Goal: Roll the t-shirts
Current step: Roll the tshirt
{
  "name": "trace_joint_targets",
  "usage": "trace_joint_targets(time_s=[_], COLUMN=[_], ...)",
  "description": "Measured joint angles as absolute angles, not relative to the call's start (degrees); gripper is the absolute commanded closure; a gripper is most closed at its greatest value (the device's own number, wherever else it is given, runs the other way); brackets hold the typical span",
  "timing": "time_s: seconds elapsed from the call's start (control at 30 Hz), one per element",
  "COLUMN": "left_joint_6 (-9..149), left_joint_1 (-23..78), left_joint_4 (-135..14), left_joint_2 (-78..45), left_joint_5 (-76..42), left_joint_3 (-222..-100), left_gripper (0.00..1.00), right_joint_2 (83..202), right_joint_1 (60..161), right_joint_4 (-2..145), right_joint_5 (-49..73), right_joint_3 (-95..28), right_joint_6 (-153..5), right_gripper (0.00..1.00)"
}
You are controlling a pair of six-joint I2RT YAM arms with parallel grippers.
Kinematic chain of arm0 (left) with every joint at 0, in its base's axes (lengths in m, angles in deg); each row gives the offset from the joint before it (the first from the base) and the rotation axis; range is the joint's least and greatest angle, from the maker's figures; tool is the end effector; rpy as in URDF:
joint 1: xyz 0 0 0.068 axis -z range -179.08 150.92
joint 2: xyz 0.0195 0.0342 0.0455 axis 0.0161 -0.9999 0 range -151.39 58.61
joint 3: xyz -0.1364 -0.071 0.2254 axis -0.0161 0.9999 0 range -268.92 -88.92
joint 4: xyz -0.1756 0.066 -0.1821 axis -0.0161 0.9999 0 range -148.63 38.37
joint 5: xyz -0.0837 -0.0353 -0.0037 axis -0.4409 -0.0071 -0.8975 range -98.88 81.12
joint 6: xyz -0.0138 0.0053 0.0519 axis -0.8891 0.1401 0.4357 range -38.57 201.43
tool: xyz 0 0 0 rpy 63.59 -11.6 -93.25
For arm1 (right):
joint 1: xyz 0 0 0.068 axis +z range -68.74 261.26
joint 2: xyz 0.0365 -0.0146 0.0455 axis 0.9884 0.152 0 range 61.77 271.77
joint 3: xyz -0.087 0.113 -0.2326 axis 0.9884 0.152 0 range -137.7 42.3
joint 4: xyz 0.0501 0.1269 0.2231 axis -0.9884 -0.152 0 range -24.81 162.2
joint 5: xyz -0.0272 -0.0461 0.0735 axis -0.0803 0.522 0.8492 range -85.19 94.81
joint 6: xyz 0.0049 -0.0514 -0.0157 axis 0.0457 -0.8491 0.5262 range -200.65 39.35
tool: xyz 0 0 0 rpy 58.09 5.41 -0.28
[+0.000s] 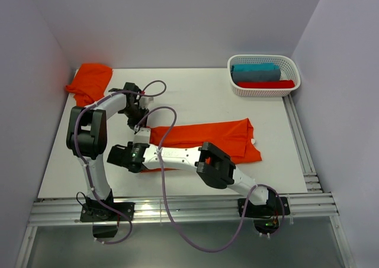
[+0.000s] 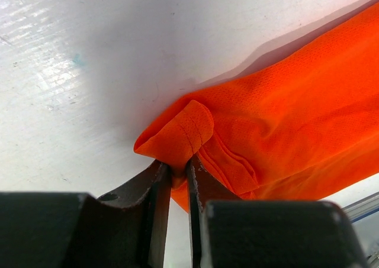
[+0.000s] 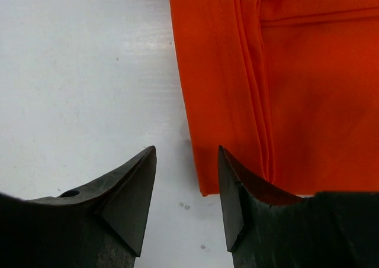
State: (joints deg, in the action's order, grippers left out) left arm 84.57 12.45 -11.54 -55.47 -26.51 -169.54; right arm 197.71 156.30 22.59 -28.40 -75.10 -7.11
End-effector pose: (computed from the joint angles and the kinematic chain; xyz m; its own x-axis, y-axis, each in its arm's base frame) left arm 0.3730 -0.0871 0.1630 -0.9520 0.2475 -0.1802 0.2918 0.9117 -0.2893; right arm 0.1479 0.4778 0.1797 -0.7926 0.1419 -0.5930 0.0156 0.9769 0.2129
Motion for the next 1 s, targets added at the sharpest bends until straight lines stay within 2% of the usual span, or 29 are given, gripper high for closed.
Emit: trace_joint_targets(time_s=[0.6,0.7,0.87,1.0], left_joint_6=[84.59,84.57,84.57,84.55], left_joint_1=[13.11,13.17,13.35,13.39], left_joint_4=[-11.17,-11.15,-11.13,-10.95], left_joint_2=[-55.43,-55.43,-55.43,-55.43], left_joint_5=[-25.41,-25.26,-24.52,-23.88], left_joint_3=[-169.54,-169.54,-169.54,-169.56], left_gripper=[0.79,0.79,0.79,0.78], right_joint_2=[203.77,203.96,204.03,203.66], right_joint_1=[157.85,157.9,157.9,157.88], right_joint_4=[11.92,10.98,10.79,11.57], right_joint_5=[-29.28,-28.95,-28.51,-28.29], right_joint_3=[-82.95,-83.04,-82.91,-82.03], right_joint_6=[-8.14,-8.42,-9.28,-10.04], right_gripper=[0.45,0.5,0.7,0.78])
